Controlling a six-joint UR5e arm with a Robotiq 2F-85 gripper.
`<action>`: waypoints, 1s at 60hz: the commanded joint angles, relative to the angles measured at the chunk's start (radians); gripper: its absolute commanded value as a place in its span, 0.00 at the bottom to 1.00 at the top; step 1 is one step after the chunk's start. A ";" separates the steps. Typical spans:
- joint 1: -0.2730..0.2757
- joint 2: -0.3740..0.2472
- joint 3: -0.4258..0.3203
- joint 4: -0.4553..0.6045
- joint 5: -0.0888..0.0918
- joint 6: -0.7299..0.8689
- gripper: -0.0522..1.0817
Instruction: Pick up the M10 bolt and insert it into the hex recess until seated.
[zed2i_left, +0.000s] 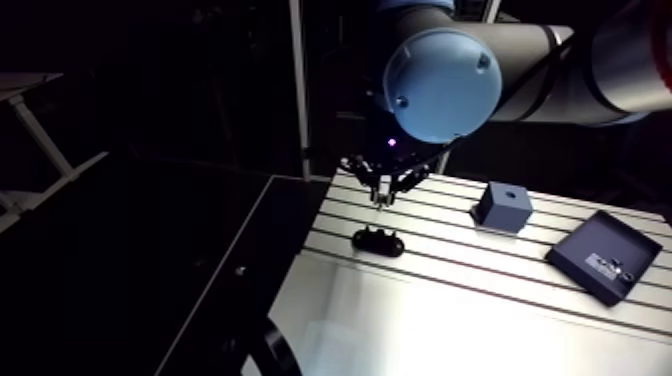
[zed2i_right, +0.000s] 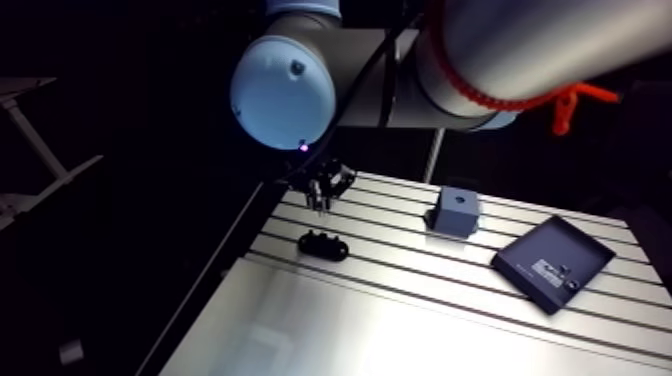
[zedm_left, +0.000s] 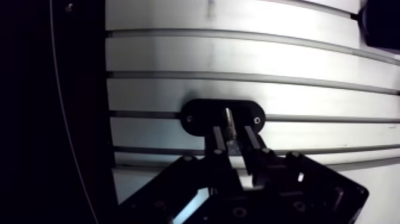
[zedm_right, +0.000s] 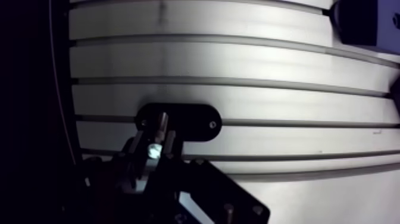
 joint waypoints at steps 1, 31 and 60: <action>-0.052 -0.039 -0.091 0.110 0.002 -0.121 0.79; -0.290 -0.026 -0.337 0.487 0.004 -0.615 0.78; -0.317 0.030 -0.445 0.601 -0.016 -0.751 0.77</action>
